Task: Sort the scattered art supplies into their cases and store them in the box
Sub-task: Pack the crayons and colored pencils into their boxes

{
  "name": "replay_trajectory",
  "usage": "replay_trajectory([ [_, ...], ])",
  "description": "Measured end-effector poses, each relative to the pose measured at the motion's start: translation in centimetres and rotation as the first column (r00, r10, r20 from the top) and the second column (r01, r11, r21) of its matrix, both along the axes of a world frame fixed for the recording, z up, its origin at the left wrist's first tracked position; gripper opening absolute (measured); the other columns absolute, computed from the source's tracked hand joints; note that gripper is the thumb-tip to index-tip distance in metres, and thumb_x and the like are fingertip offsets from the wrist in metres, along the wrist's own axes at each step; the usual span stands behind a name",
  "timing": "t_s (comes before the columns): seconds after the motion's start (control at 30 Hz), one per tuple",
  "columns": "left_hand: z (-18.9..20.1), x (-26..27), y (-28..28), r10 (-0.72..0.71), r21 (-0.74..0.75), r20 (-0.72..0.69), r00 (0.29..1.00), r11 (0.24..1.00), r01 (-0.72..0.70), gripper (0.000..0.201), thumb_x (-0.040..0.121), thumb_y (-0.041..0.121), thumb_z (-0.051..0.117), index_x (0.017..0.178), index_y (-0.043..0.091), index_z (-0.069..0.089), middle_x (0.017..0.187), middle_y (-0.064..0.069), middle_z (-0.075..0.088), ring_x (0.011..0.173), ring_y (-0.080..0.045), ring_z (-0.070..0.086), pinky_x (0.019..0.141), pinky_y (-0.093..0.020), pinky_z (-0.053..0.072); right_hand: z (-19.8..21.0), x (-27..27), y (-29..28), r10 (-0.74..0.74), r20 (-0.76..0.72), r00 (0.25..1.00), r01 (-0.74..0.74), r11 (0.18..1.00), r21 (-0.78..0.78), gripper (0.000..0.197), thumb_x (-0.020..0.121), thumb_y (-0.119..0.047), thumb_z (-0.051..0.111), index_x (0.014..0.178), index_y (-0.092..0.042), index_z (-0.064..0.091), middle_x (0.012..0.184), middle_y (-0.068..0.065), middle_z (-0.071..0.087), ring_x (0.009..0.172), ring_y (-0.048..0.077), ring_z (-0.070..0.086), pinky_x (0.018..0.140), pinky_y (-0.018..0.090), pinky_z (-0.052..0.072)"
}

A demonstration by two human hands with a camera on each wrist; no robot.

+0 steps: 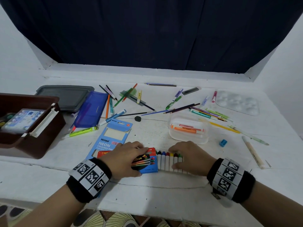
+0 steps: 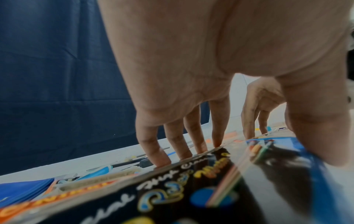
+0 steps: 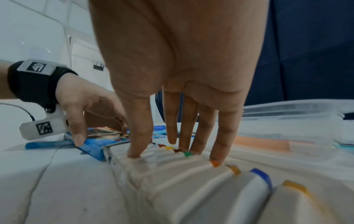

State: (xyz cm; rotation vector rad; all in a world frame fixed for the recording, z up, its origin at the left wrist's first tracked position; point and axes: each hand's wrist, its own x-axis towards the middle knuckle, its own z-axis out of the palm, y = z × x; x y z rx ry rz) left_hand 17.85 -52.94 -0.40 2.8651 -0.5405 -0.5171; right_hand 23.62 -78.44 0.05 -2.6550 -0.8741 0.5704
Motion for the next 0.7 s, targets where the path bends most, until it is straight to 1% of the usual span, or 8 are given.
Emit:
replay_trajectory([
  [0.1, 0.1, 0.0, 0.0, 0.004, 0.0, 0.0, 1.0, 1.0, -0.004, 0.079, 0.085, 0.053, 0.067, 0.151, 0.034, 0.028, 0.143, 0.012, 0.038, 0.126, -0.009, 0.04, 0.109, -0.036, 0.034, -0.1, -0.1, 0.5, 0.016, -0.018, 1.0, -0.016, 1.0, -0.023, 0.076, 0.088, -0.059, 0.061, 0.151, -0.026, 0.034, 0.15, -0.003, 0.042, 0.135, 0.014, 0.04, 0.112, 0.03, 0.033],
  [0.17, 0.1, 0.0, 0.0, 0.003, 0.003, 0.007, 1.0, 1.0, -0.003, 0.079, 0.085, 0.054, 0.067, 0.151, 0.034, 0.028, 0.143, 0.012, 0.038, 0.125, -0.008, 0.041, 0.109, -0.036, 0.035, -0.4, -0.4, 1.1, 0.059, -0.019, 0.998, -0.06, 0.996, -0.07, 0.09, 0.083, -0.065, 0.062, 0.154, -0.025, 0.025, 0.157, -0.002, 0.032, 0.141, 0.017, 0.032, 0.116, 0.034, 0.028],
  [0.2, 0.0, 0.0, 0.0, 0.002, 0.004, 0.01, 1.0, 1.0, -0.002, 0.079, 0.085, 0.054, 0.067, 0.15, 0.034, 0.028, 0.143, 0.013, 0.038, 0.125, -0.008, 0.041, 0.109, -0.036, 0.035, -0.5, -0.6, 1.4, 0.09, -0.005, 0.996, -0.09, 0.99, -0.106, 0.095, 0.08, -0.066, 0.066, 0.154, -0.023, 0.025, 0.155, -0.002, 0.033, 0.138, 0.018, 0.033, 0.115, 0.036, 0.031],
  [0.27, 0.0, 0.0, 0.0, 0.005, 0.001, 0.012, 1.0, 1.0, -0.005, 0.078, 0.085, 0.054, 0.067, 0.15, 0.035, 0.028, 0.142, 0.013, 0.038, 0.124, -0.008, 0.04, 0.109, -0.035, 0.034, -0.9, -0.8, 2.0, 0.139, 0.049, 0.989, -0.129, 0.979, -0.159, 0.097, 0.072, -0.066, 0.073, 0.149, -0.019, 0.033, 0.143, -0.001, 0.039, 0.125, 0.019, 0.039, 0.106, 0.04, 0.04],
  [0.4, 0.1, -0.2, -0.1, -0.007, -0.005, 0.026, 1.0, 1.0, 0.007, 0.078, 0.084, 0.053, 0.068, 0.149, 0.035, 0.029, 0.141, 0.014, 0.038, 0.124, -0.007, 0.04, 0.108, -0.034, 0.034, -1.1, -0.7, 2.4, 0.118, 0.063, 0.991, -0.11, 0.986, -0.123, 0.075, 0.07, -0.056, 0.079, 0.129, -0.021, 0.048, 0.122, -0.004, 0.048, 0.106, 0.015, 0.041, 0.094, 0.037, 0.045],
  [0.53, 0.3, -0.5, -0.3, -0.03, -0.043, 0.048, 0.998, 0.999, 0.032, 0.072, 0.084, 0.051, 0.068, 0.146, 0.036, 0.035, 0.136, 0.016, 0.042, 0.12, -0.004, 0.042, 0.107, -0.032, 0.036, -1.4, -1.0, 2.1, 0.145, 0.062, 0.988, -0.143, 0.989, -0.027, 0.071, 0.074, -0.048, 0.078, 0.133, -0.026, 0.047, 0.123, -0.008, 0.047, 0.107, 0.013, 0.042, 0.095, 0.033, 0.042],
  [0.63, 0.7, -0.4, -0.8, -0.013, -0.066, 0.08, 0.997, 0.998, 0.019, 0.071, 0.086, 0.049, 0.068, 0.147, 0.034, 0.036, 0.14, 0.015, 0.043, 0.123, -0.005, 0.042, 0.109, -0.03, 0.035, -1.3, -1.2, 2.0, 0.074, 0.051, 0.996, -0.077, 0.995, 0.068, 0.073, 0.074, -0.046, 0.079, 0.136, -0.024, 0.047, 0.125, -0.007, 0.049, 0.111, 0.012, 0.045, 0.1, 0.029, 0.041],
  [0.7, 0.9, 0.0, -1.2, -0.015, -0.051, 0.095, 0.995, 0.999, 0.02, 0.07, 0.087, 0.047, 0.067, 0.149, 0.03, 0.036, 0.144, 0.011, 0.043, 0.126, -0.008, 0.044, 0.109, -0.029, 0.036, -1.1, -1.1, 2.0, 0.035, 0.047, 0.998, -0.039, 0.995, 0.095, 0.072, 0.074, -0.046, 0.08, 0.135, -0.023, 0.049, 0.124, -0.006, 0.051, 0.112, 0.012, 0.048, 0.101, 0.029, 0.042],
])
